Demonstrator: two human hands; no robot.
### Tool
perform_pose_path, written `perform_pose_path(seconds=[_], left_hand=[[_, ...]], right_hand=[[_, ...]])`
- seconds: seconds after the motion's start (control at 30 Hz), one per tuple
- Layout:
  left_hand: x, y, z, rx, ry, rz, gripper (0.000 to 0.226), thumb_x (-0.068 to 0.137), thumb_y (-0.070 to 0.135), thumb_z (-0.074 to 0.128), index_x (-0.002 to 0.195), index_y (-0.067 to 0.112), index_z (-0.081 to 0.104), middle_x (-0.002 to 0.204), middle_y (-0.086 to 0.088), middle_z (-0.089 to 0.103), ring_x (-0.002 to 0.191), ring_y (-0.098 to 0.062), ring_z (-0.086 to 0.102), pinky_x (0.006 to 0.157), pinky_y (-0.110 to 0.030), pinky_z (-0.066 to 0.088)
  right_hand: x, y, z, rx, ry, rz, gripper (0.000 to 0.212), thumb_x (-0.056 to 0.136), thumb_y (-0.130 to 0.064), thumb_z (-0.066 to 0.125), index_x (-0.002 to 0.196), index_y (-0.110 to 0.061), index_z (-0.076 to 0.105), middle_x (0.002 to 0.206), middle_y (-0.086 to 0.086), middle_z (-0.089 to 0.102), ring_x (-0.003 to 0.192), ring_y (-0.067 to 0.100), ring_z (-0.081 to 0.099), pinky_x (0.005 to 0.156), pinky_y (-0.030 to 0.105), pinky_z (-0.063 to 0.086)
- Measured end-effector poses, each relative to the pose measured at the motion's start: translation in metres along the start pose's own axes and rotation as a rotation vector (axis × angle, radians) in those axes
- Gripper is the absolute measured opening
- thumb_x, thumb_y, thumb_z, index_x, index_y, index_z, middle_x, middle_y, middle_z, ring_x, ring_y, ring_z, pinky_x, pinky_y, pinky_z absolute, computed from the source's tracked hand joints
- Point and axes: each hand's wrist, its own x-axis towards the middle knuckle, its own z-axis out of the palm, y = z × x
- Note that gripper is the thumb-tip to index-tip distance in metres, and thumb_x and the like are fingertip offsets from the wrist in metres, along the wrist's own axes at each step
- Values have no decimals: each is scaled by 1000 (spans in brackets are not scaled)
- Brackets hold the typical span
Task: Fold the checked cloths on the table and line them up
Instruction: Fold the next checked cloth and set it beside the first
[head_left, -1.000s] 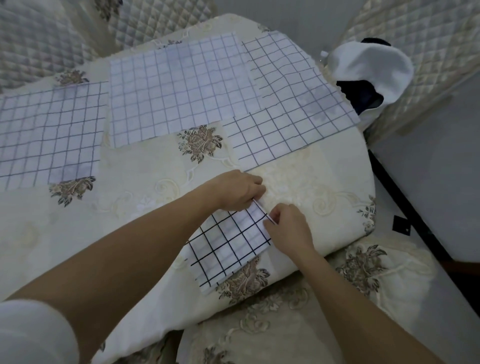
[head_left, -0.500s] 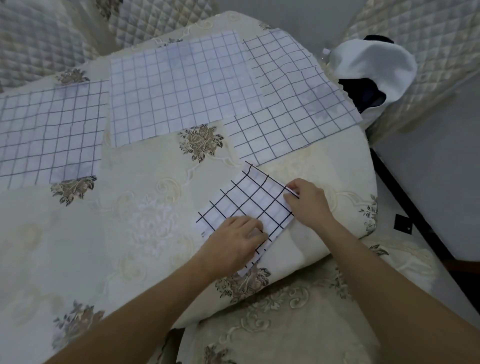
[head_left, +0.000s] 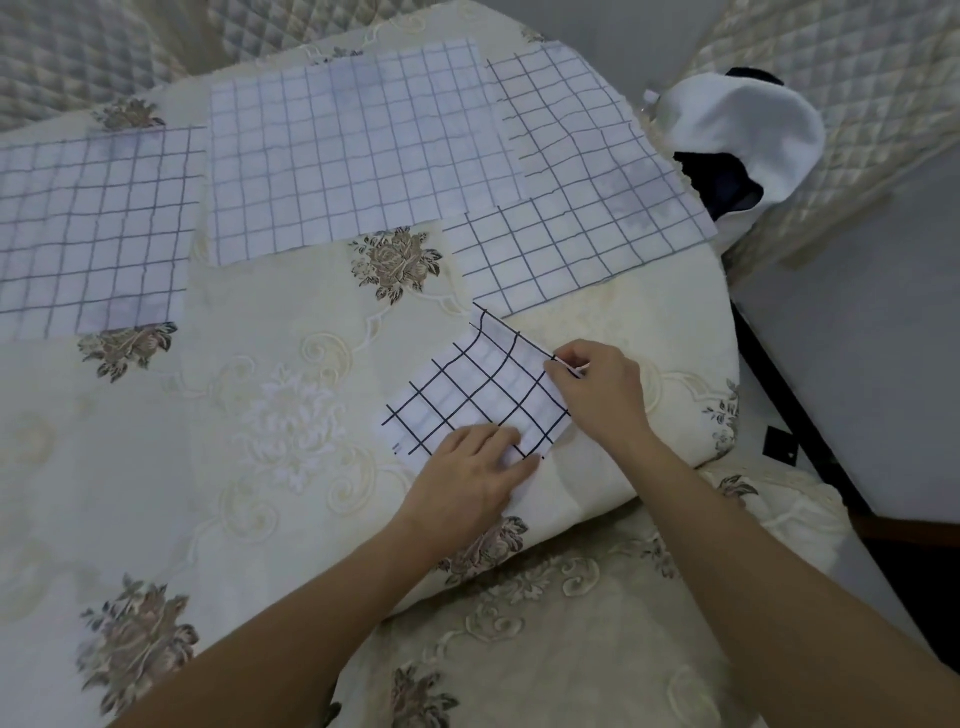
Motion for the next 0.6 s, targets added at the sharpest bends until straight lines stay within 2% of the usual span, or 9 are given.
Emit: perform_pose_path(seconds=[0.1, 0.2, 0.3, 0.43, 0.6], left_hand=[[0, 4, -2, -1, 3, -24, 50, 81, 21, 65, 130, 23, 56, 132, -10, 53, 119, -30, 51, 99, -46, 44], [-2, 5, -3, -16, -1, -28, 53, 79, 22, 67, 130, 22, 51, 130, -12, 54, 119, -31, 52, 101, -50, 45], [-21, 1, -10, -70, 15, -83, 48, 83, 25, 62, 128, 16, 48, 129, -14, 56, 122, -32, 52, 104, -51, 43], [-79, -15, -16, -46, 8, -273, 48, 100, 32, 38, 144, 15, 47, 152, -10, 43, 138, -27, 41, 111, -46, 38], [-112, -21, -3, 50, -93, -306, 60, 104, 48, 23, 151, 14, 39, 159, -9, 34, 146, -25, 34, 114, -49, 36]], right_hand=[[-19, -12, 6, -1, 56, -99, 9, 90, -26, 67, 84, -21, 72, 81, -6, 65, 76, 11, 60, 69, 28, 49], [-45, -20, 20, -33, 96, -252, 6, 90, -23, 68, 88, -20, 72, 84, -5, 60, 73, 15, 59, 65, 37, 52], [-65, -22, 37, -108, 105, -391, 9, 90, -24, 64, 90, -19, 72, 88, -5, 60, 75, 18, 59, 60, 38, 52], [-76, -22, 55, -247, 175, -534, 16, 89, -27, 58, 89, -19, 72, 85, -3, 60, 75, 20, 56, 55, 33, 50], [-83, -22, 71, -362, 171, -634, 14, 92, -23, 62, 92, -18, 74, 83, -1, 59, 71, 20, 54, 53, 33, 50]])
